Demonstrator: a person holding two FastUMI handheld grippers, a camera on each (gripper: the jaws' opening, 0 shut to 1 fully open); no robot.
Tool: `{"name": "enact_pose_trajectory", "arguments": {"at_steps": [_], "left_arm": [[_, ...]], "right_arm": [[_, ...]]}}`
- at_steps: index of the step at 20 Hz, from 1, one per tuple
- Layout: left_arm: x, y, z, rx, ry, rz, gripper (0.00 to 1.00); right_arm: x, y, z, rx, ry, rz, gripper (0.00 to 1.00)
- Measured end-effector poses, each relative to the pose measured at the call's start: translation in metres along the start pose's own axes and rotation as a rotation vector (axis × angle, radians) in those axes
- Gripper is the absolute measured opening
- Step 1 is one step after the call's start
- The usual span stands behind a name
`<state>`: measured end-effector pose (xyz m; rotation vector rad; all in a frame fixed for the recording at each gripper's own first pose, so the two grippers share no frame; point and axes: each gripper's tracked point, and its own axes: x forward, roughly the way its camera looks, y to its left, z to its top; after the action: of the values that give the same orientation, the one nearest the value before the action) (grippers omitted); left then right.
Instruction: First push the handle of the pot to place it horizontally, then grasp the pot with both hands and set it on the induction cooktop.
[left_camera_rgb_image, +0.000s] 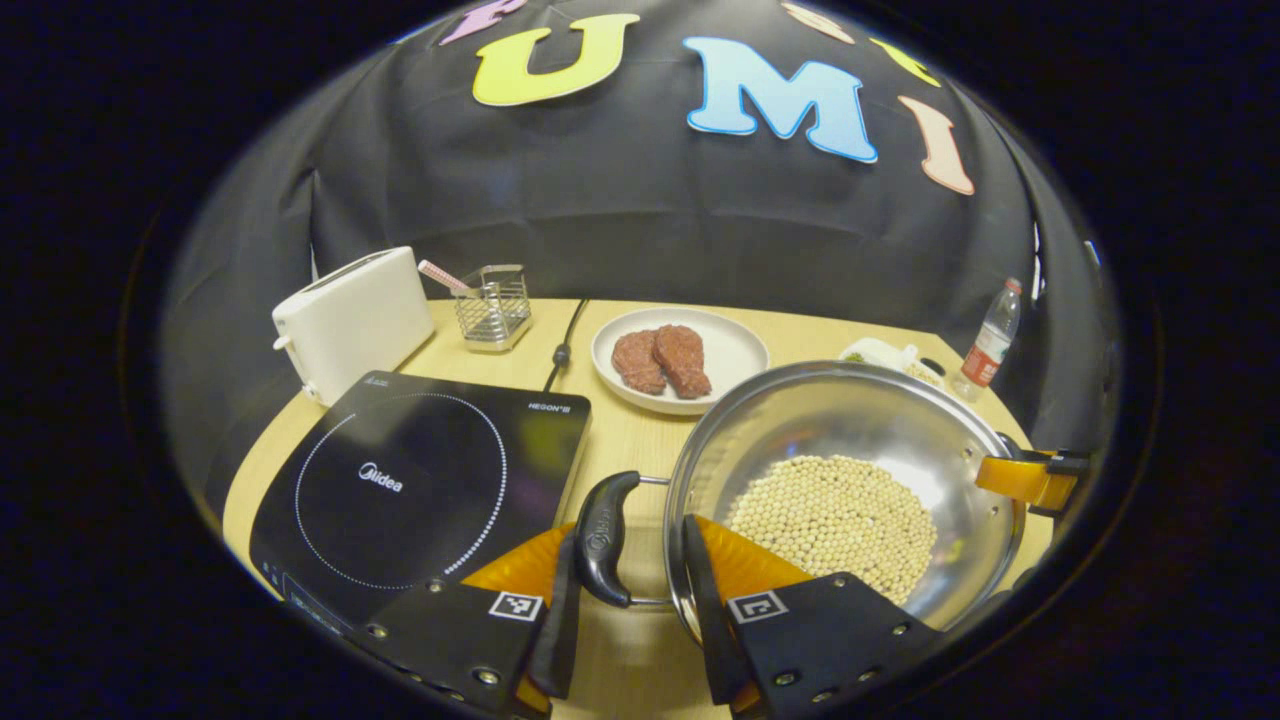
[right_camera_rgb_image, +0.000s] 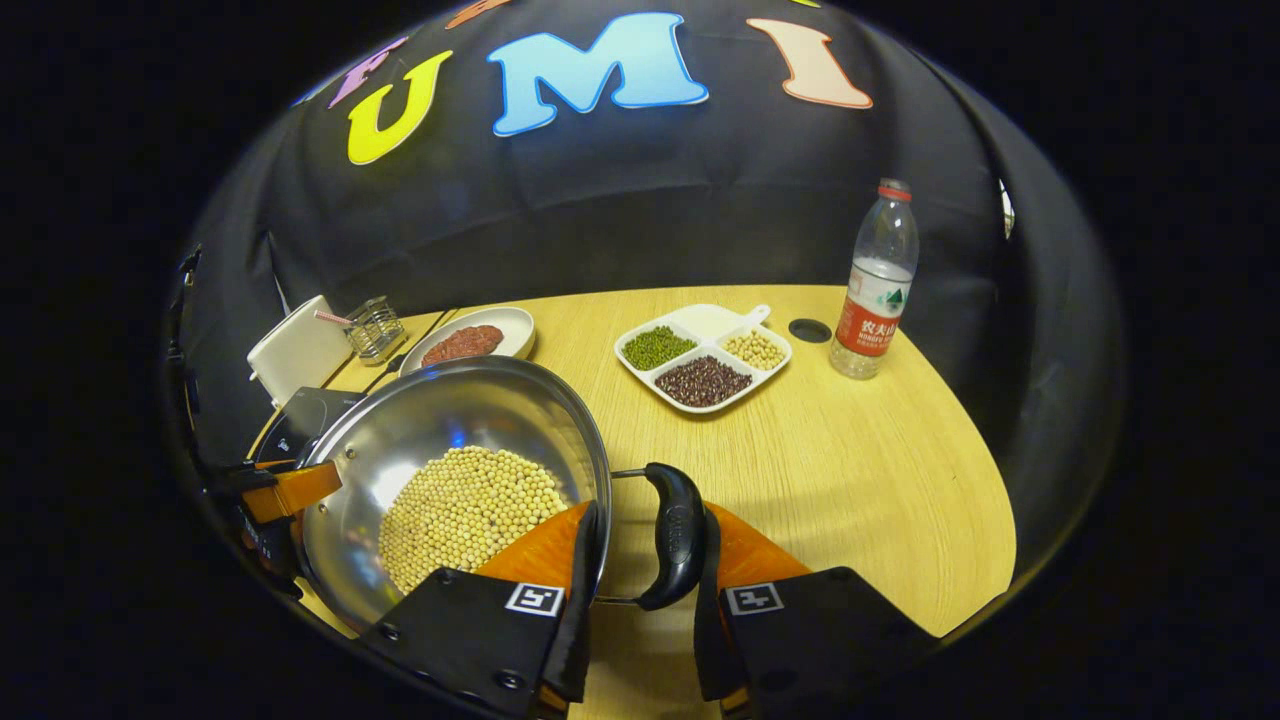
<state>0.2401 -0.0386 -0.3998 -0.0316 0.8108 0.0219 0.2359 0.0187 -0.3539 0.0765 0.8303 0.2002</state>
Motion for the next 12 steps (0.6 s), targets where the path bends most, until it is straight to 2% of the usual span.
{"name": "enact_pose_trajectory", "arguments": {"at_steps": [1,2,4,5,6,12], "left_arm": [[-0.004,0.002,0.007,0.001,-0.009,-0.001,0.55],[-0.009,0.005,0.013,0.008,-0.017,-0.001,0.52],[-0.018,0.012,0.025,0.033,-0.033,-0.003,0.52],[-0.022,0.016,0.029,0.041,-0.034,-0.007,0.55],[-0.026,0.021,0.031,0.046,-0.036,-0.01,0.52],[-0.051,0.072,0.04,0.043,-0.052,-0.002,0.52]], "right_arm": [[-0.005,0.003,0.005,0.005,-0.01,-0.002,0.44],[-0.009,0.007,0.008,0.009,-0.014,-0.002,0.41],[-0.018,0.015,0.009,0.025,-0.017,-0.006,0.41],[-0.023,0.019,0.008,0.034,-0.017,-0.01,0.41],[-0.027,0.025,0.007,0.039,-0.017,-0.012,0.41],[-0.043,0.074,0.006,0.05,-0.018,-0.007,0.41]]}}
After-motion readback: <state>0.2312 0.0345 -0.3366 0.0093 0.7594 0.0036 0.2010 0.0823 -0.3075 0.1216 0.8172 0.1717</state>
